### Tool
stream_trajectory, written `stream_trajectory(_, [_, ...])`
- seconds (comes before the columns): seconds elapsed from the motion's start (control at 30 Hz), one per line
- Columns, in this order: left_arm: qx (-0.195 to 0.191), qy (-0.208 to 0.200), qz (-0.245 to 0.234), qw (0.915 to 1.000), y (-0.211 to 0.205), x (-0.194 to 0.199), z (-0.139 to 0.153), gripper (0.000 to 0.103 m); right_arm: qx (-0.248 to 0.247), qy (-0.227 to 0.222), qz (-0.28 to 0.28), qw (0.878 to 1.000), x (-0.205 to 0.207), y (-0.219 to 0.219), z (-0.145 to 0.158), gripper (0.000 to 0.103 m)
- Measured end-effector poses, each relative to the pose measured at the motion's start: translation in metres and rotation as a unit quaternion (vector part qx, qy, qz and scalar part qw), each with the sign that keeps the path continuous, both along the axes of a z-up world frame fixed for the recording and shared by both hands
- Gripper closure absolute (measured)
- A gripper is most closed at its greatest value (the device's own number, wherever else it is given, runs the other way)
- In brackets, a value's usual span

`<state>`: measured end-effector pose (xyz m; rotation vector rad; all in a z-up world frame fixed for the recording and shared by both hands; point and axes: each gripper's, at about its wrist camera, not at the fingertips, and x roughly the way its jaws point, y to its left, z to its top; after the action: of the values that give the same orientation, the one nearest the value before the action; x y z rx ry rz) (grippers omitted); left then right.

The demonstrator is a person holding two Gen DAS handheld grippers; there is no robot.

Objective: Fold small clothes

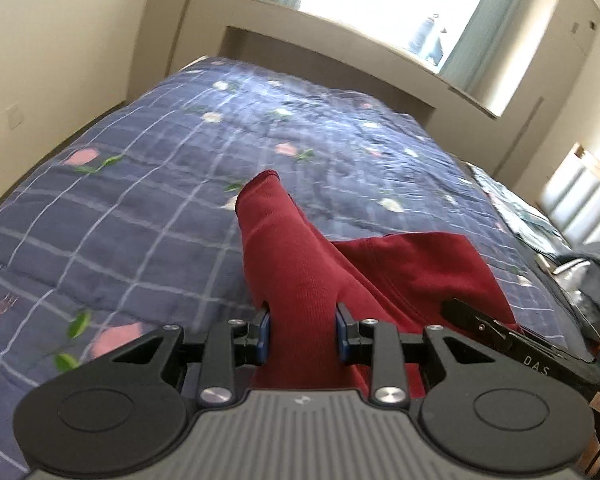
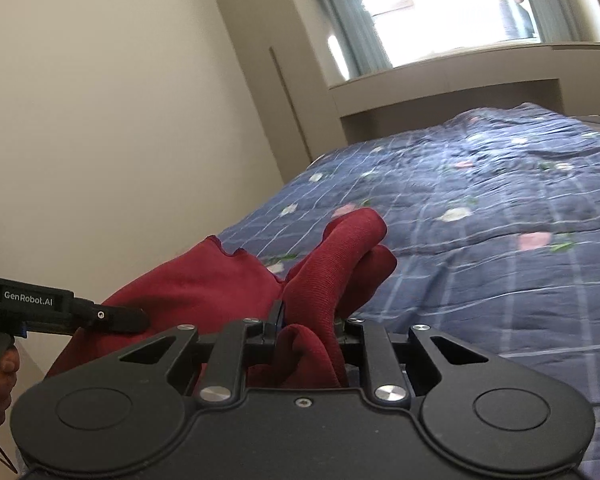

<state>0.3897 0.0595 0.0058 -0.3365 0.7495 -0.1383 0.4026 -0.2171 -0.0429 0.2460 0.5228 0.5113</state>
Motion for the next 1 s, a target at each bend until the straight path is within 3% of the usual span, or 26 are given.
stream_trajectory(0.23, [-0.014, 0.021, 0.012, 0.9996, 0.013, -0.003, -0.031, 0.067, -0.017, 0.021, -0.009, 1.000, -0.005, 0.008, -0.020, 0.081])
stream_trajectory(0.43, [-0.008, 0.018, 0.010, 0.9998, 0.011, -0.006, -0.034, 0.062, -0.032, 0.019, -0.013, 0.999, -0.011, 0.006, -0.023, 0.075])
stream_trajectory(0.53, [-0.008, 0.020, 0.014, 0.9997, 0.010, -0.007, -0.033, 0.055, -0.044, 0.014, -0.017, 0.999, -0.011, 0.009, -0.022, 0.070])
stream_trajectory(0.67, [-0.008, 0.022, 0.015, 0.9996, 0.011, -0.011, -0.032, 0.042, -0.057, 0.010, -0.025, 0.998, -0.014, 0.011, -0.020, 0.048])
stream_trajectory(0.73, [-0.010, 0.024, 0.015, 0.9995, 0.011, -0.013, -0.030, 0.027, -0.061, 0.007, -0.029, 0.998, -0.017, 0.010, -0.018, 0.038])
stream_trajectory(0.8, [-0.007, 0.020, 0.018, 0.9996, 0.009, -0.016, -0.027, 0.019, -0.064, 0.002, -0.035, 0.997, -0.021, 0.008, -0.014, 0.023])
stream_trajectory(0.87, [0.000, 0.015, 0.019, 0.9997, 0.008, -0.020, -0.022, 0.016, -0.066, -0.003, -0.040, 0.997, -0.025, 0.006, -0.008, 0.020])
stream_trajectory(1.0, [0.015, -0.001, 0.031, 0.9994, 0.005, -0.034, -0.007, 0.004, -0.063, -0.024, -0.056, 0.996, -0.041, 0.000, 0.009, 0.005])
